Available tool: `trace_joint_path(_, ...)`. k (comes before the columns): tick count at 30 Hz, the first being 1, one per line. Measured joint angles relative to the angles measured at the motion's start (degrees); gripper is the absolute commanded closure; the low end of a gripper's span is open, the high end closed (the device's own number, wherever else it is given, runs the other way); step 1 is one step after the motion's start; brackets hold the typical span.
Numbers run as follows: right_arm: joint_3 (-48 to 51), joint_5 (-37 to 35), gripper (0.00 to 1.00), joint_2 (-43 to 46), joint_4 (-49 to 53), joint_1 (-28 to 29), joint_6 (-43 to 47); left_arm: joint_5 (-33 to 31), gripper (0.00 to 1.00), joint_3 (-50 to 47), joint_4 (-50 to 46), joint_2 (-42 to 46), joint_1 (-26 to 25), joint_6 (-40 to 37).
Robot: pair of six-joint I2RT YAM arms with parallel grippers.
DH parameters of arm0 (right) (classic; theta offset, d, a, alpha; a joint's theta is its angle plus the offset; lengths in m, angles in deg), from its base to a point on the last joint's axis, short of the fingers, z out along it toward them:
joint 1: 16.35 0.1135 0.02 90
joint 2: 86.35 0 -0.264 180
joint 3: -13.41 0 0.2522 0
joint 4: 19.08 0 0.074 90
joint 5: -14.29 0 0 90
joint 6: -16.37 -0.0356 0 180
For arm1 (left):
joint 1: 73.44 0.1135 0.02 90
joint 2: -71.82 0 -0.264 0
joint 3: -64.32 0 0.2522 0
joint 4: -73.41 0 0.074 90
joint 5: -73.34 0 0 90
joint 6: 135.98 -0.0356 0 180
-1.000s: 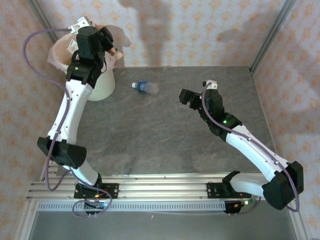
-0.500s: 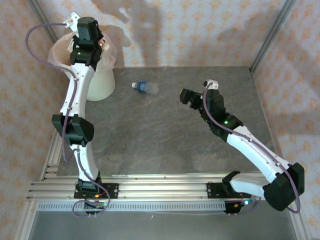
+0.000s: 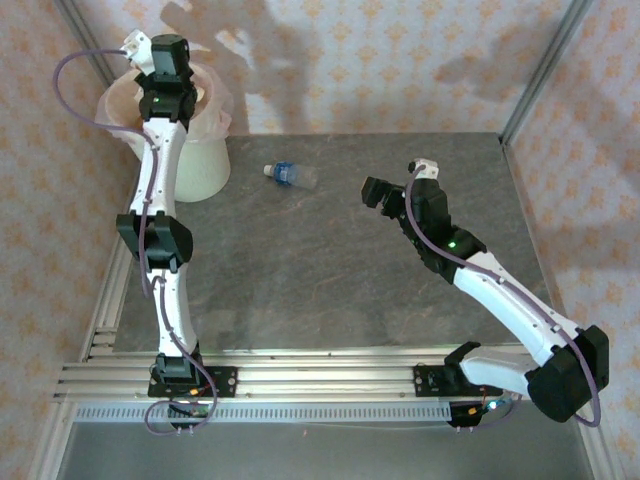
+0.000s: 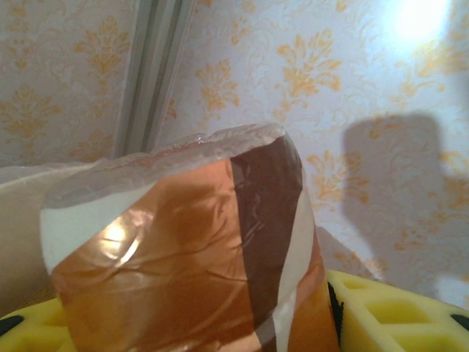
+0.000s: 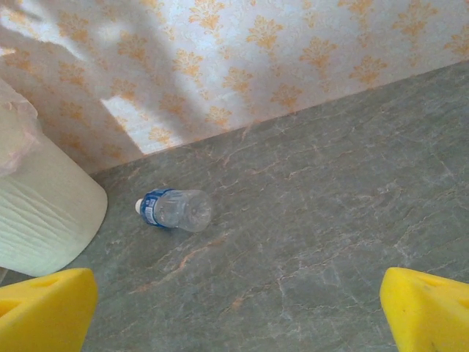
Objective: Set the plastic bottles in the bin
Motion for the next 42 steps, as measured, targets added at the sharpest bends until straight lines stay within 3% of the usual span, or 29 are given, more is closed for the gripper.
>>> trace_joint_path(1, 0.0, 0.0, 0.01, 0.0, 0.0, 0.0, 0.2, 0.0, 0.36, 1.0, -0.3, -0.9, 0.1, 0.1)
trace_joint_path(4, 0.0, -0.2, 0.01, -0.4, 0.0, 0.0, 0.5, 0.3, 0.17, 7.8, -2.3, -5.4, 0.6, 0.7)
trace_joint_path(7, 0.0, -0.2, 0.01, -0.7, 0.3, 0.0, 0.5, 0.7, 0.11, 12.5, -4.1, -8.1, 1.3, 2.0)
trace_joint_path(8, 0.0, -0.2, 0.01, -0.7, 0.3, 0.0, 0.5, 1.0, 0.0, 12.7, -4.7, -8.1, 1.5, 2.3)
trace_joint_path(28, 0.0, -0.1, 0.01, -0.7, 0.4, 0.0, 0.4, 9.1, 0.0, 11.0, -7.1, 0.6, 0.0, 4.5)
trace_joint_path(35, 0.0, -0.4, 0.01, -0.6, 0.4, 0.0, 0.3, 11.1, 0.0, 3.2, -9.6, 5.2, -6.1, 5.0)
trace_joint_path(42, 4.7, -4.3, 0.01, 3.5, -3.4, 0.0, -0.3, 9.0, 0.0, -20.3, -6.7, 15.9, -20.2, 11.9)
